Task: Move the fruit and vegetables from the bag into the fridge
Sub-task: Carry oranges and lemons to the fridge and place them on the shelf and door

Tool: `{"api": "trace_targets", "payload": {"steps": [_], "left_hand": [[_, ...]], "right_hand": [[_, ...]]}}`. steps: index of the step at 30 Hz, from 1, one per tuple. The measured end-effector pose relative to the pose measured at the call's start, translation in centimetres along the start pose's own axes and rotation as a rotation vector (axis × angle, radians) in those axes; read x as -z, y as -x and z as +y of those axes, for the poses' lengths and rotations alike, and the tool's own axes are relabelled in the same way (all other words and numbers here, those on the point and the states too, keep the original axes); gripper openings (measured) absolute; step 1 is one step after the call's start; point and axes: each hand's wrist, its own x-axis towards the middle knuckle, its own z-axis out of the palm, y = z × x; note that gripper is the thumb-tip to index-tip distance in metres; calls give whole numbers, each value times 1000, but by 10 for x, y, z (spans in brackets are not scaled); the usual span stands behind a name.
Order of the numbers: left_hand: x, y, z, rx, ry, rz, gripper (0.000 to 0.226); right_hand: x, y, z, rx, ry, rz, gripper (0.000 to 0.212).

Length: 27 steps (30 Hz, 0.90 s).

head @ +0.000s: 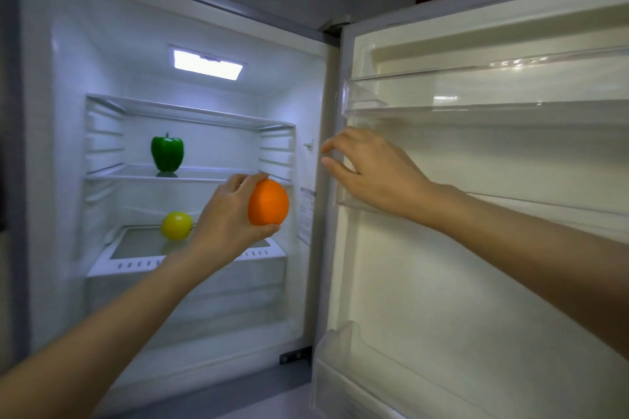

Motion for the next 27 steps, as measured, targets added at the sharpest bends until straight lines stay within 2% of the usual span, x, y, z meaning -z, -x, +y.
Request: {"api": "trace_targets", "payload": {"steps": [4,7,19,27], "left_hand": [[10,23,-30,68,-81,-4,89],[17,39,-56,112,-154,-10,88],[-2,29,-162,218,-321,-133,84],[-12,9,-239,238,-453,-121,73]], "right_hand": [[-35,1,-29,36,-30,72,30],[-70,5,-48,49,-112,60,32],[-189,-21,-86,-65,-149,-150,36],[-269,-46,-83,-178,-134,-257,38]]}}
